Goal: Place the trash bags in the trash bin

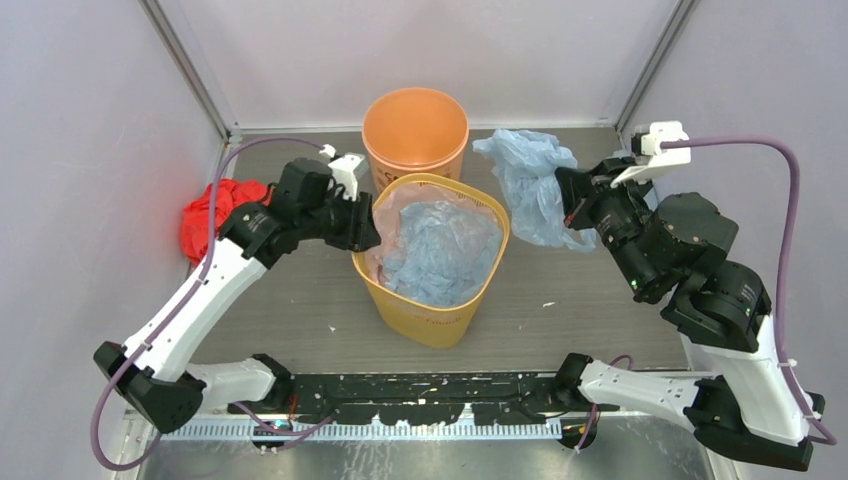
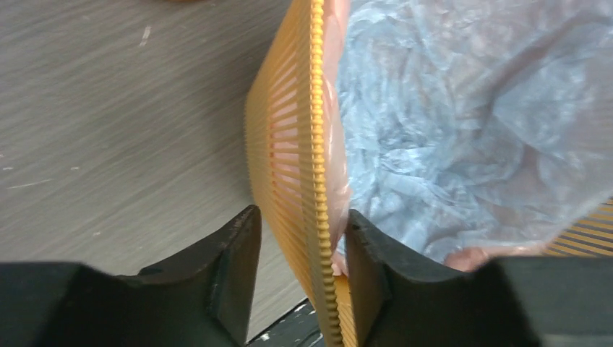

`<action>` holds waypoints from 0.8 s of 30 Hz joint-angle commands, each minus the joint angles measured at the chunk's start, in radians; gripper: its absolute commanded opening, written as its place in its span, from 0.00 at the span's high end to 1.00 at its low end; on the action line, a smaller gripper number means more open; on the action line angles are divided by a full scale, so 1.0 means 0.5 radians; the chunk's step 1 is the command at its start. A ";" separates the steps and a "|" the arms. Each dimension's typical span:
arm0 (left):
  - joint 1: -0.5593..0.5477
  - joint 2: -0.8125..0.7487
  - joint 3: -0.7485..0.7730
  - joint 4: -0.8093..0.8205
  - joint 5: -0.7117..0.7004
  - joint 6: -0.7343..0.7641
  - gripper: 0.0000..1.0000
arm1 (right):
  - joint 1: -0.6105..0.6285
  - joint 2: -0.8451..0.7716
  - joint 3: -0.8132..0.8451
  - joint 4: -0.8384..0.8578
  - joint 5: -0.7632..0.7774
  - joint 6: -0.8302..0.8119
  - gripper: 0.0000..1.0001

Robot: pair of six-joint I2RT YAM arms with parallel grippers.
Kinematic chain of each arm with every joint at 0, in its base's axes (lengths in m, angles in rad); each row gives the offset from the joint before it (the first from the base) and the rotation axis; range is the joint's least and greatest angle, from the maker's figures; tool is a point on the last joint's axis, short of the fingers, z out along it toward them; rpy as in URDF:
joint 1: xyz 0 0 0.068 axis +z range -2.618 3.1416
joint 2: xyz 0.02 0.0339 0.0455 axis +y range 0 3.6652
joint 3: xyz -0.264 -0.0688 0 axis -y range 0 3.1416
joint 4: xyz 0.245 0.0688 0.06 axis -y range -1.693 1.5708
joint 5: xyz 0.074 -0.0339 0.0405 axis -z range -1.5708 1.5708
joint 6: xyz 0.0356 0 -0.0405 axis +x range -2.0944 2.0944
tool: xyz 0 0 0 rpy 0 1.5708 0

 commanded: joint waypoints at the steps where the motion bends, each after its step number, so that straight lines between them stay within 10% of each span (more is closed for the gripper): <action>1: -0.130 0.092 0.227 -0.305 -0.592 0.070 0.59 | 0.007 -0.076 -0.027 0.087 0.086 -0.023 0.99; 9: -0.306 0.262 0.440 -0.370 -0.916 0.086 1.00 | 0.008 -0.134 -0.096 0.091 0.119 -0.044 0.99; 24: 0.018 0.351 1.224 -0.745 -1.125 0.164 1.00 | 0.009 -0.204 -0.056 0.023 0.186 -0.111 0.99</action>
